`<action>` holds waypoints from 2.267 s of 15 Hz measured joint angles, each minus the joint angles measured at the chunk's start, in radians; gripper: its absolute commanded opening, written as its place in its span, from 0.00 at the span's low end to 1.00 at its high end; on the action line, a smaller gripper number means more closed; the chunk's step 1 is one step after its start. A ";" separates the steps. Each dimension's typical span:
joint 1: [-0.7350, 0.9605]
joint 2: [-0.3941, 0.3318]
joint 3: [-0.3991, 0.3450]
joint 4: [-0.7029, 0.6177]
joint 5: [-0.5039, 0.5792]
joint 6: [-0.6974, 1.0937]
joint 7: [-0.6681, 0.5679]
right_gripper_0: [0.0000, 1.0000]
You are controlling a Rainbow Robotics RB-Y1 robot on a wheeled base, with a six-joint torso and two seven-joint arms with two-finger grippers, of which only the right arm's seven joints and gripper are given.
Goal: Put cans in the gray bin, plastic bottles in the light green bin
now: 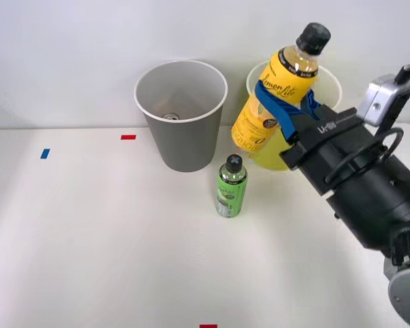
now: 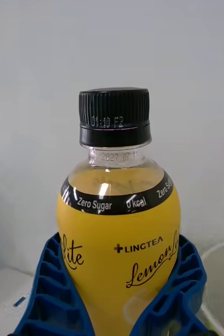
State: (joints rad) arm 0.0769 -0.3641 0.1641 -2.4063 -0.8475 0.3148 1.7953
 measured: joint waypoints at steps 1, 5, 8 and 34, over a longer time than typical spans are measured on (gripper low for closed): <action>-0.040 0.010 -0.012 0.042 -0.001 0.001 -0.002 0.00; -0.239 0.056 -0.050 0.255 0.017 -0.021 0.010 0.00; -0.388 0.085 -0.092 0.431 0.047 -0.022 0.021 0.00; -0.606 0.106 -0.152 0.755 0.124 -0.058 0.034 1.00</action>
State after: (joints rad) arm -0.5294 -0.2583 0.0118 -1.6514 -0.7233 0.2567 1.8292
